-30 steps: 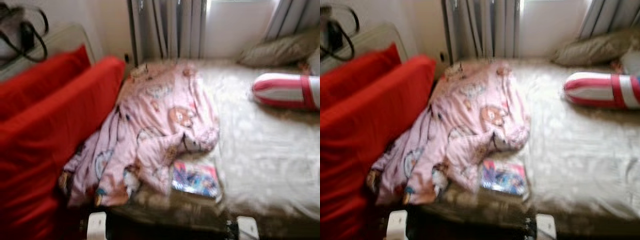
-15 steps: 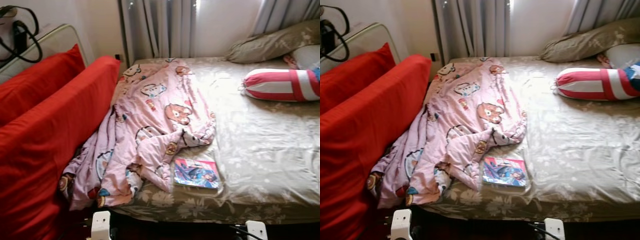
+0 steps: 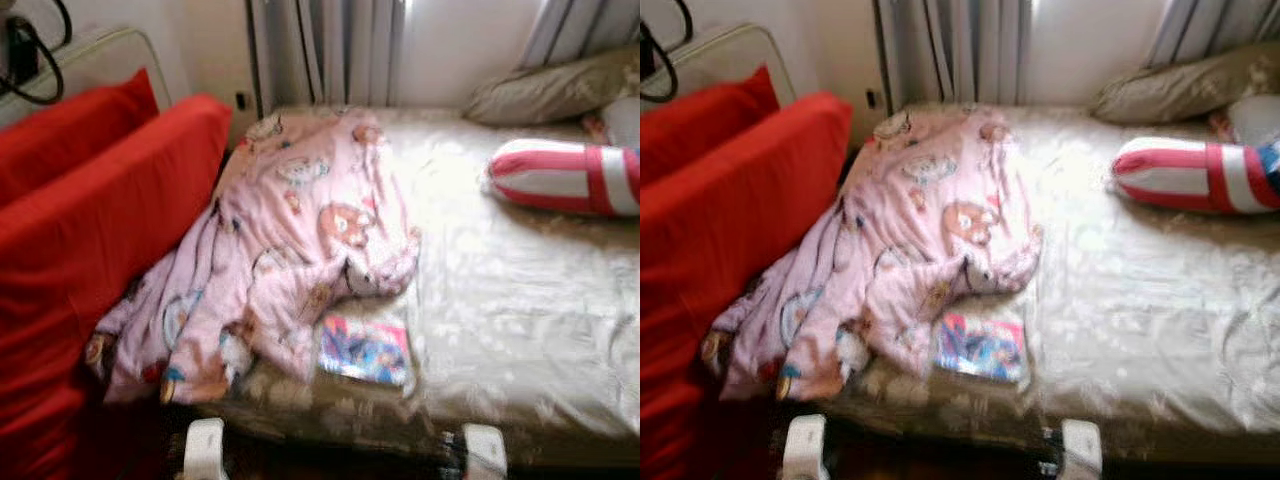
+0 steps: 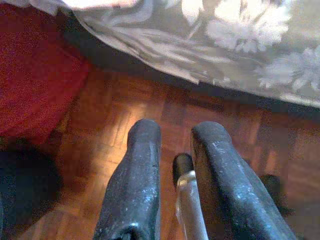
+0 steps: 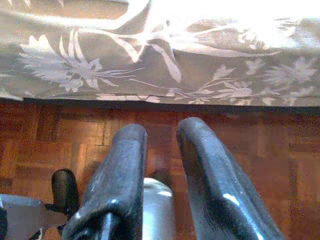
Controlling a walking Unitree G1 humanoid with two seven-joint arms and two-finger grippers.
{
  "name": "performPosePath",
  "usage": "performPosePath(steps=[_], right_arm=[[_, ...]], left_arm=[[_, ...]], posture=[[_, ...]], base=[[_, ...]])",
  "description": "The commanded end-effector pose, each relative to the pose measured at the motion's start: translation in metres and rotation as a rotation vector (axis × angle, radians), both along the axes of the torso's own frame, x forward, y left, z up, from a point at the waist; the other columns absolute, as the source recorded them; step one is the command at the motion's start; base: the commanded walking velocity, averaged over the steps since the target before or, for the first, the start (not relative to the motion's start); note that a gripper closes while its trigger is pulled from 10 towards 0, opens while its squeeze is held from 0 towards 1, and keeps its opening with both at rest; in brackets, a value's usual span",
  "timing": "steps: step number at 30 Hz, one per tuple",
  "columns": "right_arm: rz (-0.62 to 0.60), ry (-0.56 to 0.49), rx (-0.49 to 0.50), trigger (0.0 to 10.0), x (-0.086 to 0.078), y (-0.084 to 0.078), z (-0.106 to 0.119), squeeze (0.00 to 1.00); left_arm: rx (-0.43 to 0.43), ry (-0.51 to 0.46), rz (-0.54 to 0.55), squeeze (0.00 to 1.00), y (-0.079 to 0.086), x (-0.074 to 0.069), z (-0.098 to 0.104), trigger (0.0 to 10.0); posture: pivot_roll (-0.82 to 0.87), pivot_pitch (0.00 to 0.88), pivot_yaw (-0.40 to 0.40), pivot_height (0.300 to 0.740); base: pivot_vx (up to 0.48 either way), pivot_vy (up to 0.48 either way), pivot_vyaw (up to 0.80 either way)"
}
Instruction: Clean up the room
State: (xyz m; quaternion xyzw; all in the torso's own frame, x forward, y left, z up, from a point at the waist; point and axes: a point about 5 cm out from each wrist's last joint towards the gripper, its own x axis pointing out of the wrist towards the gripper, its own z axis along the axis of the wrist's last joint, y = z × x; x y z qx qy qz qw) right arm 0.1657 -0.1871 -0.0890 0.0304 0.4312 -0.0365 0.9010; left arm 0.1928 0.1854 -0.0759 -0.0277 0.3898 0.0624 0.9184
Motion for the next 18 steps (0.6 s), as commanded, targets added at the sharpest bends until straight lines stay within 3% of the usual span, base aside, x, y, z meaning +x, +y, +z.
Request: performPosePath(steps=[1,8,10,13,15,18], right_arm=[[-0.006,0.0,-0.017,10.0,-0.002,-0.01,0.001,0.0],[-0.002,-0.02,-0.044,10.0,-0.003,-0.04,0.007,0.0],[0.007,-0.038,-0.048,10.0,0.002,-0.041,0.009,0.0],[0.013,-0.068,-0.037,10.0,0.013,-0.035,0.013,0.0],[0.02,-0.096,-0.026,10.0,0.027,-0.025,0.018,0.0],[0.023,-0.109,-0.019,10.0,0.034,-0.018,0.02,0.0]], left_arm=[[-0.01,0.014,0.017,0.0,-0.001,-0.004,-0.002,10.0],[-0.029,0.007,0.034,0.0,-0.001,-0.004,-0.002,10.0],[-0.044,0.004,0.043,0.0,-0.002,-0.004,-0.002,10.0],[-0.069,0.003,0.036,0.0,-0.004,-0.004,-0.003,10.0],[-0.072,0.003,0.038,0.0,-0.005,-0.004,-0.003,10.0],[-0.074,0.004,0.038,0.0,-0.006,-0.004,-0.003,10.0]], posture=[[-0.05,0.0,0.059,0.74],[-0.06,0.0,0.057,0.74],[-0.06,0.0,0.056,0.74],[-0.06,0.0,0.051,0.74],[-0.06,0.0,0.04,0.74],[-0.07,0.0,0.033,0.74]], base=[[0.0,0.0,0.0],[0.0,0.0,0.0],[0.0,0.0,0.38],[0.0,0.0,0.69],[0.0,0.0,0.0],[0.0,0.0,0.0]])
